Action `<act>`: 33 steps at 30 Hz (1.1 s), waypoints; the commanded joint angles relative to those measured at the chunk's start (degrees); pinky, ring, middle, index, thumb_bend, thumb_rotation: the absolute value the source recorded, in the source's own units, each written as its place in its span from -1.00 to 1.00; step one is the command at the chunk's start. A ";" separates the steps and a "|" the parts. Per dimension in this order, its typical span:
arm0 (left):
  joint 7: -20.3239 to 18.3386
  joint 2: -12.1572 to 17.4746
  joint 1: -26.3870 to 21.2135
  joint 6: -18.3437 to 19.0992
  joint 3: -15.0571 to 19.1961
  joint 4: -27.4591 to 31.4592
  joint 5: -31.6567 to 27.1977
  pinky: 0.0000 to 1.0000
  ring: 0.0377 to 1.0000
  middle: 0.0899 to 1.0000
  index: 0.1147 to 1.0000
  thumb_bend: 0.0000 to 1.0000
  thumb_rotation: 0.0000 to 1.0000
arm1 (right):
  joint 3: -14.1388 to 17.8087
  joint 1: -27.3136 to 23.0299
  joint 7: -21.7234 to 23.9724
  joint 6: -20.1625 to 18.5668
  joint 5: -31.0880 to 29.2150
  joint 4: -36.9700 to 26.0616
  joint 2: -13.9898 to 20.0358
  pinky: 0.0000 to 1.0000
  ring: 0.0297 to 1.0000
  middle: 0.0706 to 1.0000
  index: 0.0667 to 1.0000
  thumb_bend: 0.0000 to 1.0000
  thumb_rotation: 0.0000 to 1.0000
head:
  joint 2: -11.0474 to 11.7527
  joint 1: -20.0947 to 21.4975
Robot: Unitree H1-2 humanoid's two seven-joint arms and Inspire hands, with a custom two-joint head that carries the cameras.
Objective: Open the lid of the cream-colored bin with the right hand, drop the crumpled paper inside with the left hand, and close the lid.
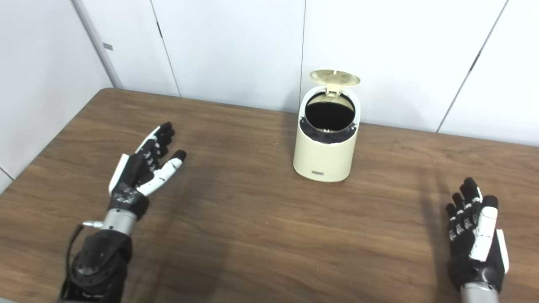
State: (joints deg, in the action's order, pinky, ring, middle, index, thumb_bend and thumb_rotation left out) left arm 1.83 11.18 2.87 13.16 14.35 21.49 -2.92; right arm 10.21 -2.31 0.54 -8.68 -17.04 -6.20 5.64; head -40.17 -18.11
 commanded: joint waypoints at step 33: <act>-8.74 22.12 0.24 4.89 -2.91 -0.32 36.46 0.68 0.84 0.79 0.72 0.97 -0.52 | -0.23 -0.53 0.88 -2.57 -0.60 -0.88 0.55 1.00 1.00 0.99 0.88 -0.14 1.00 | -0.32 0.17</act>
State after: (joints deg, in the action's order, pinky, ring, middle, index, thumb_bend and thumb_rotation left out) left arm -6.62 31.20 3.46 17.68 11.52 19.96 32.10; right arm 10.20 -2.42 0.82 -10.53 -17.42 -6.26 6.05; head -40.43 -17.93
